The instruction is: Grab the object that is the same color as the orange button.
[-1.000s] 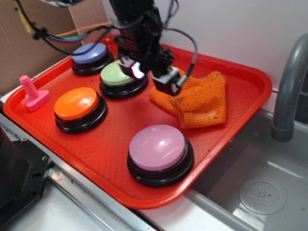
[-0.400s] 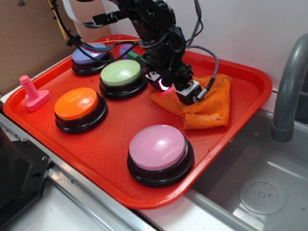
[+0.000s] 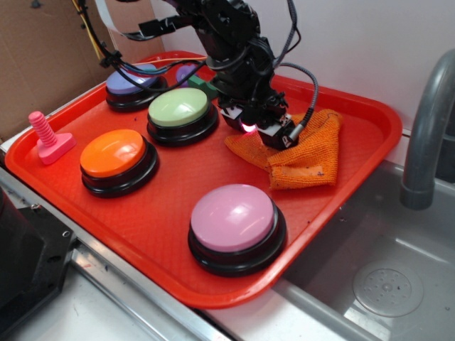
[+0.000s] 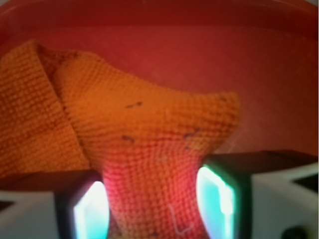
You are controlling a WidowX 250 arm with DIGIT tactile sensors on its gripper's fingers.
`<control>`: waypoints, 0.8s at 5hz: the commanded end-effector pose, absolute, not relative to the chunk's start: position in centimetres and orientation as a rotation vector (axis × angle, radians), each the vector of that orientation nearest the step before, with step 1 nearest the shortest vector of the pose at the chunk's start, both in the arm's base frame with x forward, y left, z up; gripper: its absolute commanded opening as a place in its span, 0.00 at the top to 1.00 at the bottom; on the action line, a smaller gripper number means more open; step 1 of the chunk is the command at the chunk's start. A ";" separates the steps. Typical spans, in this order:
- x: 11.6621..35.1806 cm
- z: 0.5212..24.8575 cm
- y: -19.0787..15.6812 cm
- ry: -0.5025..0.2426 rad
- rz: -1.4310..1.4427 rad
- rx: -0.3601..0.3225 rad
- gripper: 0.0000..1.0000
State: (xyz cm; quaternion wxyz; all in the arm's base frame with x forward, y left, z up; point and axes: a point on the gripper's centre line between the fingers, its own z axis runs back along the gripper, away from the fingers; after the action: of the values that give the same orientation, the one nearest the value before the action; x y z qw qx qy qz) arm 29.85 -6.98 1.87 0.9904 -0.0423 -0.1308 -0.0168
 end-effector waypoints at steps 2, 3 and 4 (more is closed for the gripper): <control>29.5 3.4 -7.0 -0.283 -0.017 -0.003 1.00; 29.4 4.9 -6.9 -0.290 -0.008 0.016 1.00; 29.0 8.4 -6.0 -0.274 0.057 0.000 1.00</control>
State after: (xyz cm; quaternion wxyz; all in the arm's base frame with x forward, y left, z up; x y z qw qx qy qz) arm 27.92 -5.93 6.30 0.9945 0.0112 -0.1016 0.0229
